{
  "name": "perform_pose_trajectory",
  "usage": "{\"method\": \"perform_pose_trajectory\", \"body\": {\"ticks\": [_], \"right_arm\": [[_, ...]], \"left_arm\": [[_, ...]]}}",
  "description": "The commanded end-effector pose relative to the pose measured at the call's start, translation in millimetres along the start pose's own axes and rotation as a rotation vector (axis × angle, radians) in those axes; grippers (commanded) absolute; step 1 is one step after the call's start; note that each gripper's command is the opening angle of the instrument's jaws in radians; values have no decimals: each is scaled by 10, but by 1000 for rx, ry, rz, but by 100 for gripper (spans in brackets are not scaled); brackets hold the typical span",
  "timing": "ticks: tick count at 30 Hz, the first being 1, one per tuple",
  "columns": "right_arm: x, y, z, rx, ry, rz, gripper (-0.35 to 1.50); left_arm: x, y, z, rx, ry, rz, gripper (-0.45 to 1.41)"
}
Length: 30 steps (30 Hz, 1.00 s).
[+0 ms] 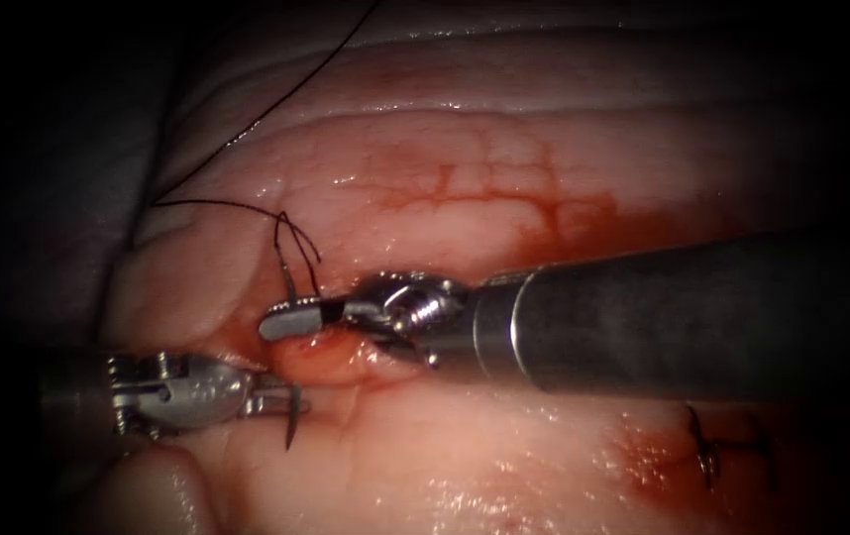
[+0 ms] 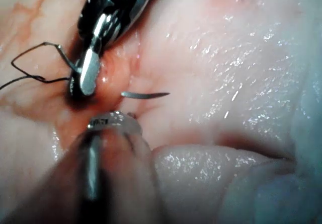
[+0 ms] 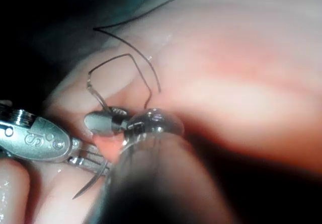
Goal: Wound Closure
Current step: Use the right tool to puncture the needle below the wound, then use the left tool to pull the needle through the wound.
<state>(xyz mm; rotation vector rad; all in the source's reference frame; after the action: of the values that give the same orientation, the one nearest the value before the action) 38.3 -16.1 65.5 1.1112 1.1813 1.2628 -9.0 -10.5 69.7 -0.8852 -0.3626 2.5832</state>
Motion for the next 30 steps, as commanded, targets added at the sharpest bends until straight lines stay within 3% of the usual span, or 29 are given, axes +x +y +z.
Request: {"method": "perform_pose_trajectory", "body": {"ticks": [1,6,15,18,22,30], "right_arm": [[8,6,2,-23,25,-37,71],[40,18,-22,-85,77,-100,78],[73,48,-69,-145,105,-115,78],[78,53,-80,-161,113,-119,73],[77,54,-86,-165,114,-119,62],[73,52,-90,-162,110,-120,61]], "left_arm": [[2,2,5,-1,11,3,4],[13,-6,-15,21,91,50,14],[36,-21,-35,67,266,163,14],[44,-23,-26,20,347,183,12],[49,-25,-15,-8,383,207,12],[47,-27,3,-57,423,254,11]]}}
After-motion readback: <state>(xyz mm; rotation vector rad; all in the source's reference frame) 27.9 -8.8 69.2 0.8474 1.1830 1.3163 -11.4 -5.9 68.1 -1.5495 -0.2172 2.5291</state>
